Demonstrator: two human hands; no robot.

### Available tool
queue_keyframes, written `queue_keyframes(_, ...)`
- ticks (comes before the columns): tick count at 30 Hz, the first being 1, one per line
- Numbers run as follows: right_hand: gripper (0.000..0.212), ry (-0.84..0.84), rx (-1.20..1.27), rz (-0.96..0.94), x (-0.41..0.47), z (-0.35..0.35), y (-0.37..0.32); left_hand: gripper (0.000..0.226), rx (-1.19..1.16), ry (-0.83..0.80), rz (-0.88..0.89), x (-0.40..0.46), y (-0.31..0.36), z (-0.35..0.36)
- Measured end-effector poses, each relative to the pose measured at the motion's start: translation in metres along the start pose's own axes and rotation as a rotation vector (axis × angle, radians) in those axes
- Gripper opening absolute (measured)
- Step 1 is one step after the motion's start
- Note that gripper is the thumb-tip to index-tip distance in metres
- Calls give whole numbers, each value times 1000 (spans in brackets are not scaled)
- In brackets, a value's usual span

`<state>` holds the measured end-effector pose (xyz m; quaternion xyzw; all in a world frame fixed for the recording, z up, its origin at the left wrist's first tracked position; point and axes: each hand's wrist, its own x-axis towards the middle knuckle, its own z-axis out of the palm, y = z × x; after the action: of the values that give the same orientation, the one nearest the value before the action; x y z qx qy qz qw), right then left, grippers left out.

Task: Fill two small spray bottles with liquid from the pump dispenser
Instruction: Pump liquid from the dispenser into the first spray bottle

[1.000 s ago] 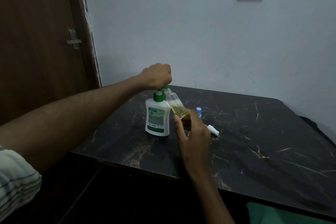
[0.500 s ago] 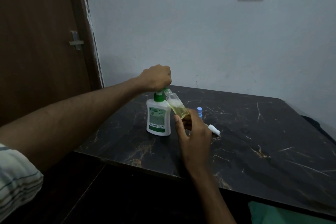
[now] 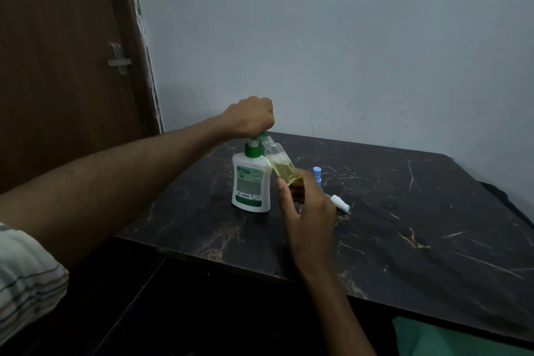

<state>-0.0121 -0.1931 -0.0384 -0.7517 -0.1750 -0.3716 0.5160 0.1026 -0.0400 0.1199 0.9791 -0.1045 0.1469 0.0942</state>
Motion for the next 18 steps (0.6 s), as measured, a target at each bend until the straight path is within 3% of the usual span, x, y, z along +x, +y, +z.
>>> queue_keyframes(12,10,0,-18,9,0,1,1,16,25,7,8,-2,-2,5)
queue_keyframes(18,12,-2,-13,9,-1,0,-1,3,10,15,-2,-1,1,1)
